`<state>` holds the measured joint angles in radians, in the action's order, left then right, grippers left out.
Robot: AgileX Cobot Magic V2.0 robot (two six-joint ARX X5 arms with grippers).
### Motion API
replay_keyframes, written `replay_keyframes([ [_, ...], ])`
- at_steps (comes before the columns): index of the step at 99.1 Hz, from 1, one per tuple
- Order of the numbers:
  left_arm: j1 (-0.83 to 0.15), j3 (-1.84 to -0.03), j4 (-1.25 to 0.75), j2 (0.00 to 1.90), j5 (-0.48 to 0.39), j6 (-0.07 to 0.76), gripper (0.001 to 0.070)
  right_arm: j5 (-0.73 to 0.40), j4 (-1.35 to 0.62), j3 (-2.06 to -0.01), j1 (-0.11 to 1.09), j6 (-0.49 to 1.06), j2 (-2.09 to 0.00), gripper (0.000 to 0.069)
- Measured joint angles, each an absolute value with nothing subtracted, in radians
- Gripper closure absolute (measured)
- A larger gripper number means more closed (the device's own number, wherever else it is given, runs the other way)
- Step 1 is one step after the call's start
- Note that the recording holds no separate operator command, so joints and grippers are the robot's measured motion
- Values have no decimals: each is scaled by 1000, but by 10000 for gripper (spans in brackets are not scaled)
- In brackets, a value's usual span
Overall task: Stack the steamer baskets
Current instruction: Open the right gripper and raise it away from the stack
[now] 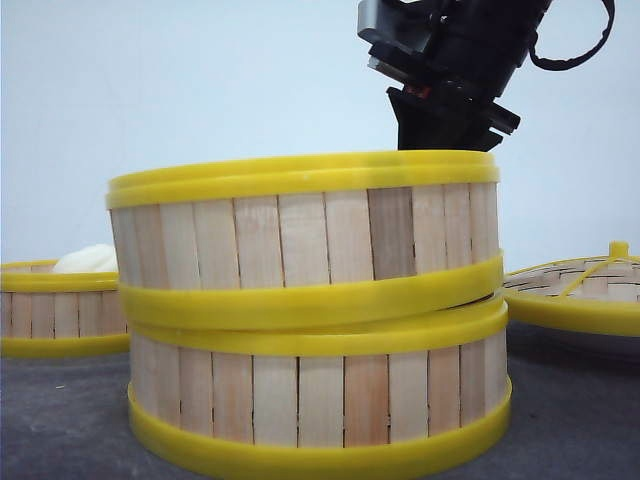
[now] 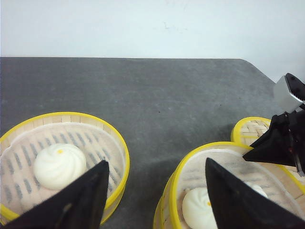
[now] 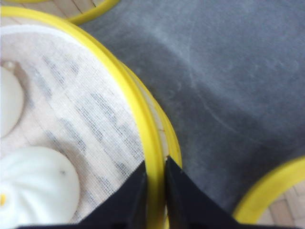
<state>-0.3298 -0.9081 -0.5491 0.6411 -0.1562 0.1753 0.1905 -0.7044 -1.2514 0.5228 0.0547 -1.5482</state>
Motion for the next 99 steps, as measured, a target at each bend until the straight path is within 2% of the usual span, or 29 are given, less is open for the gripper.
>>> replay_keyframes([
  [69,-330,-908,-543,641,-156,171,324,182,-765,-1251,509,56,-1568,652],
  [75,-330,-908,-543,641,-156,171,324,181,-764,-1251,509,56,-1568,598],
  [87,-330,-908,-543,641,-156,171,324,172,-741,-1252,508,55,-1568,410],
  [99,-330,-908,-543,641,-156,167,324,156,-724,-1252,501,55,-1568,355],
])
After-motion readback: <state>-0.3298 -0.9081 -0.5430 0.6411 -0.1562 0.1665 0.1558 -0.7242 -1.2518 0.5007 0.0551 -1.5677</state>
